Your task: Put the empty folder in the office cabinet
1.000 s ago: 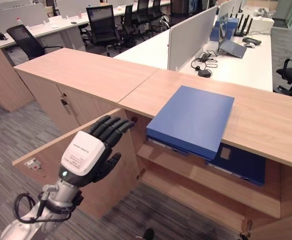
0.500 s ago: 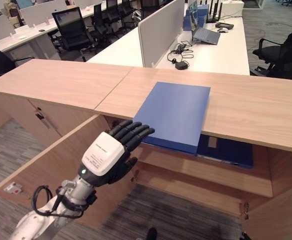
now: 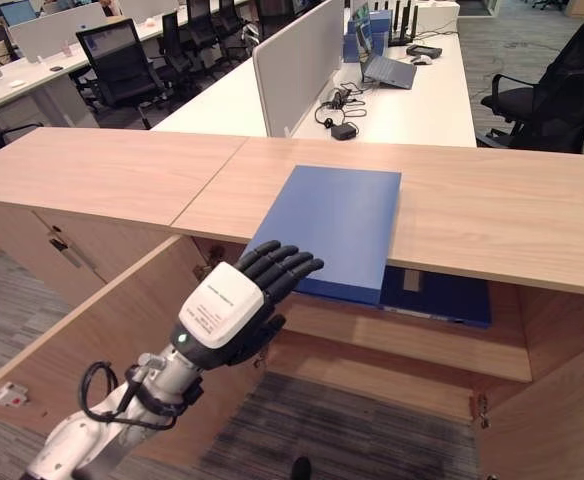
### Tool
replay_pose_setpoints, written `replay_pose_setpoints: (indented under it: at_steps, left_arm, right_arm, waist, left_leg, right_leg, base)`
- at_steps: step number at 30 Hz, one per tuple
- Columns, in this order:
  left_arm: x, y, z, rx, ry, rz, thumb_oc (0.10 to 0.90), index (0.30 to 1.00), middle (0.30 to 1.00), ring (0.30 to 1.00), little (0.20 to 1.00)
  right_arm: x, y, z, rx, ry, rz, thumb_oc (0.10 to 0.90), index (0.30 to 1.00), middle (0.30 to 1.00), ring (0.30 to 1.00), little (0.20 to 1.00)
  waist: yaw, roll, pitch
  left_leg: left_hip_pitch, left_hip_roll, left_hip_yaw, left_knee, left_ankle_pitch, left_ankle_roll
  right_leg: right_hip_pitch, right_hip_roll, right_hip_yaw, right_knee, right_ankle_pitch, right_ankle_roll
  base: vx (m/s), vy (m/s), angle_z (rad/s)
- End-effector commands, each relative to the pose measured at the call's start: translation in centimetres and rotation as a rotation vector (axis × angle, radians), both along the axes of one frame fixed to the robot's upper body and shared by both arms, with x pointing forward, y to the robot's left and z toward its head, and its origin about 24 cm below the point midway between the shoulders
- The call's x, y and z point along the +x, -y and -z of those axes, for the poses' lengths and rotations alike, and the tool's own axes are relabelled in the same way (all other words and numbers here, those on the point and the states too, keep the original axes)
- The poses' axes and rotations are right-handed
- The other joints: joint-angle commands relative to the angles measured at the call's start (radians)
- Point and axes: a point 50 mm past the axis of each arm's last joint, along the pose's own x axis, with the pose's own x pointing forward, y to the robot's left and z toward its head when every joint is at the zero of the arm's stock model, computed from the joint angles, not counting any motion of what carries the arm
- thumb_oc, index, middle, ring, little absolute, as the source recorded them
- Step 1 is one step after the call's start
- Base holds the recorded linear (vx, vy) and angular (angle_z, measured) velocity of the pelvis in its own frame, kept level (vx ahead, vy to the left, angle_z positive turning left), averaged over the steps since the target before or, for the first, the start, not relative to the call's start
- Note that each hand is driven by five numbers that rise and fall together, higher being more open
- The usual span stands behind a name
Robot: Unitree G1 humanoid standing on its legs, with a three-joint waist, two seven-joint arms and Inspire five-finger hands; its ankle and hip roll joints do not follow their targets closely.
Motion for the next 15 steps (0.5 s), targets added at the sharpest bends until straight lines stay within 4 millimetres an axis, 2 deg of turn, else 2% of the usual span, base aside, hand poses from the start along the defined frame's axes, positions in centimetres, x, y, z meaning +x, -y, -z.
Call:
replay_pose_setpoints:
  at_steps: [1, 8, 15]
  left_arm:
    - [1.3, 1.1, -4.5, -0.099, 0.209, 0.064, 0.800, 0.900, 0.900, 0.900, 0.900]
    - [2.1, 1.4, -4.1, -0.073, 0.196, 0.054, 0.800, 0.900, 0.900, 0.900, 0.900]
    - [2.7, 1.8, -4.4, -0.068, 0.216, 0.060, 0.800, 0.900, 0.900, 0.900, 0.900]
  right_arm:
    - [2.6, 1.6, -1.1, -0.062, 0.103, -0.007, 0.800, 0.900, 0.900, 0.900, 0.900]
    - [2.7, 1.5, -1.1, -0.058, 0.098, -0.034, 0.800, 0.900, 0.900, 0.900, 0.900]
    - [2.2, 1.0, -0.8, -0.052, 0.061, -0.079, 0.800, 0.900, 0.900, 0.900, 0.900]
  waist:
    - [-0.010, -0.019, -0.002]
    - [-0.018, -0.029, -0.011]
    - [-0.030, -0.040, -0.016]
  left_leg:
    - [0.064, 0.085, 0.033, -0.003, -0.132, -0.052]
    - [0.068, 0.088, 0.041, -0.003, -0.136, -0.052]
    - [0.073, 0.089, 0.054, -0.003, -0.141, -0.052]
  right_leg:
    - [-0.048, -0.037, 0.002, 0.040, -0.073, 0.035]
    - [-0.051, -0.036, 0.010, 0.041, -0.069, 0.037]
    - [-0.054, -0.036, 0.018, 0.040, -0.063, 0.038]
  base:
    - [0.00, 0.000, 0.00]
    - [0.00, 0.000, 0.00]
    - [0.00, 0.007, -0.06]
